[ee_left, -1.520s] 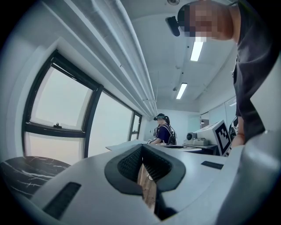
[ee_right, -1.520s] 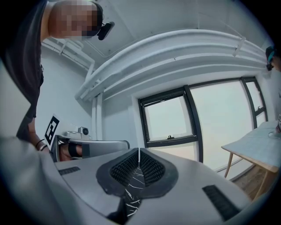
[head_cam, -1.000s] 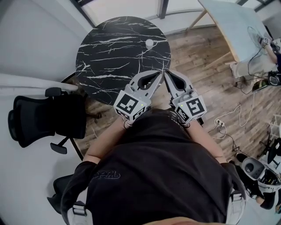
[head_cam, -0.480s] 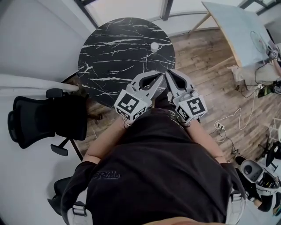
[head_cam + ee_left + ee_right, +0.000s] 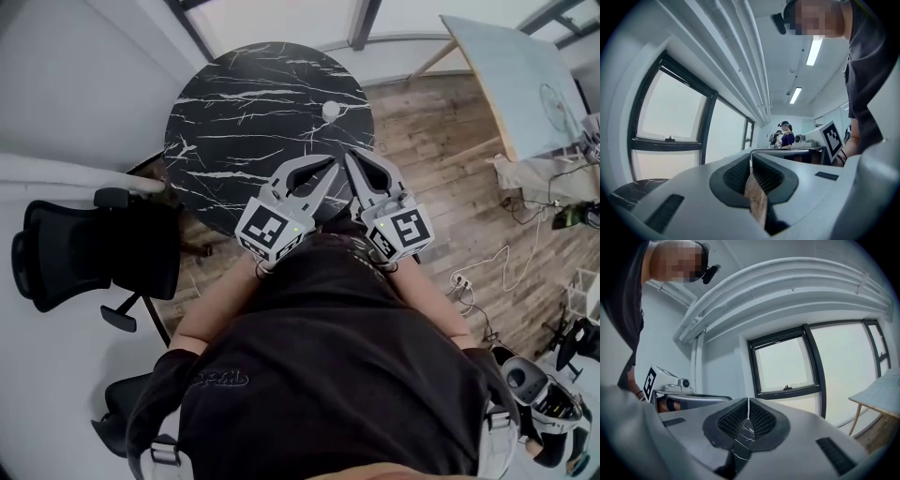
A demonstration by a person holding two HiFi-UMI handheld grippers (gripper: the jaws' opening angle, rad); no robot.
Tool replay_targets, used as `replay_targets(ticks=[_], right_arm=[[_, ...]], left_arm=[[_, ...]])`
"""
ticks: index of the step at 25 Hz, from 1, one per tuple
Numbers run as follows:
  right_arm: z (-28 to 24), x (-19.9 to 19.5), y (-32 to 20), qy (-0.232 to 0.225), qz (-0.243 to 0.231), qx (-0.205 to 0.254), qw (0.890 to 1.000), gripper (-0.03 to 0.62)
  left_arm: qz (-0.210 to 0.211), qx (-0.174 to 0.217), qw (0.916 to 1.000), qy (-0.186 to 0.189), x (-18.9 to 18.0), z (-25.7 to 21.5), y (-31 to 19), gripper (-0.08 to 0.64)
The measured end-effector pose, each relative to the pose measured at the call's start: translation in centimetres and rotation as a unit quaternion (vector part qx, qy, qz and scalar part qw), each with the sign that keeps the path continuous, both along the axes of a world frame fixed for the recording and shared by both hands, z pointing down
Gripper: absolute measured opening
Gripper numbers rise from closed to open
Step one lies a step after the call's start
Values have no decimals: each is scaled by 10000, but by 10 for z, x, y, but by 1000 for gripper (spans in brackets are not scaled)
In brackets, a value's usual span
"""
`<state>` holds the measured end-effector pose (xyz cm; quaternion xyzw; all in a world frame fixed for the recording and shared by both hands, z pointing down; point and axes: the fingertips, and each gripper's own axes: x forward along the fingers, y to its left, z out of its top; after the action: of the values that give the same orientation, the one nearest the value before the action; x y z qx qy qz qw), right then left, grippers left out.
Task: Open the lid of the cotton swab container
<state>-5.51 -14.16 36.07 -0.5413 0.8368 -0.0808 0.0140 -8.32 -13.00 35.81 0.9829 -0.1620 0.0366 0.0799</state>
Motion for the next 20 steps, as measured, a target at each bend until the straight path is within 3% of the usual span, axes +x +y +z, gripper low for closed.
replay_targets(ticks=[12, 20], right_arm=[[15, 38, -37, -70, -48, -201, 9998, 25], [25, 63, -63, -61, -98, -282, 9995, 25]], left_arm=[[-165, 41, 9998, -129, 34, 16, -46, 47], [-168, 75, 9994, -287, 54, 46, -79, 146]])
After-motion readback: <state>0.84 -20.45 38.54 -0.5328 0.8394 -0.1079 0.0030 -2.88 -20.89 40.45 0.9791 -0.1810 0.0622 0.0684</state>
